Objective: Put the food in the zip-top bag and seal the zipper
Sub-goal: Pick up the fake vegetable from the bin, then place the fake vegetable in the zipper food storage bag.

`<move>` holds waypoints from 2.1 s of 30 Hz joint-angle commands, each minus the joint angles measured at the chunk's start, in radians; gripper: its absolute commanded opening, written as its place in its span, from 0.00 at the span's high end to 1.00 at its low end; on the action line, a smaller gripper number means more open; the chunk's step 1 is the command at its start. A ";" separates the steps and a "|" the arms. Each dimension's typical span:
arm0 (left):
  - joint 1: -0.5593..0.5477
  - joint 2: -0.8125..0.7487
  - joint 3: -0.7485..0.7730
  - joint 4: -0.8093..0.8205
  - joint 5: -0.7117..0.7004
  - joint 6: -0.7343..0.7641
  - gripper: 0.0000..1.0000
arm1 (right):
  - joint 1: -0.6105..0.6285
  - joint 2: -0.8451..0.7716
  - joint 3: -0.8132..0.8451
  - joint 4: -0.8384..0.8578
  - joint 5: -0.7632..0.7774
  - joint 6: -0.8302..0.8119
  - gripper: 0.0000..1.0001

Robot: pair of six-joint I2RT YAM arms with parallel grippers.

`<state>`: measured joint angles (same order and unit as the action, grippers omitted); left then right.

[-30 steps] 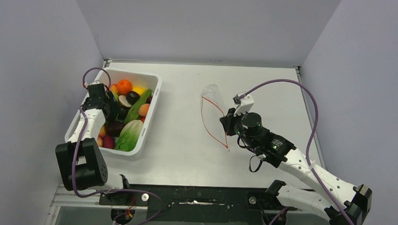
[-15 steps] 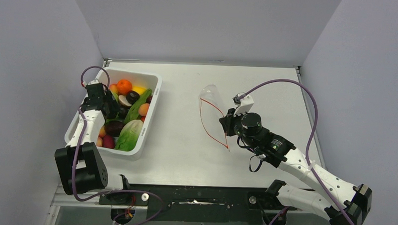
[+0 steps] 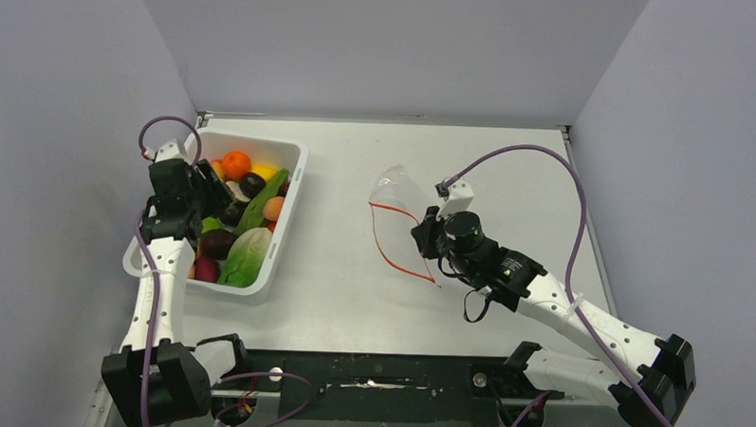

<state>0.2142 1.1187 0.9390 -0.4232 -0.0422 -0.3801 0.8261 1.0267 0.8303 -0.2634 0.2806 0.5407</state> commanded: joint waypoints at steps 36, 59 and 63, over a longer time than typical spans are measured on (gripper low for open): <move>-0.363 -0.361 -0.245 0.490 0.640 -0.474 0.67 | 0.009 0.305 0.348 -0.016 0.052 0.388 1.00; -0.719 -0.119 -0.181 0.456 0.291 -0.413 0.61 | 0.055 0.257 0.264 0.153 -0.083 0.380 1.00; -0.720 -0.115 -0.178 0.417 0.261 -0.406 0.54 | 0.057 0.252 0.258 0.156 -0.086 0.375 1.00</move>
<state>-0.5007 1.0035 0.7063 0.0029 0.2699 -0.8154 0.8730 1.3285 1.0969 -0.1780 0.2050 0.9268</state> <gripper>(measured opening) 0.576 0.033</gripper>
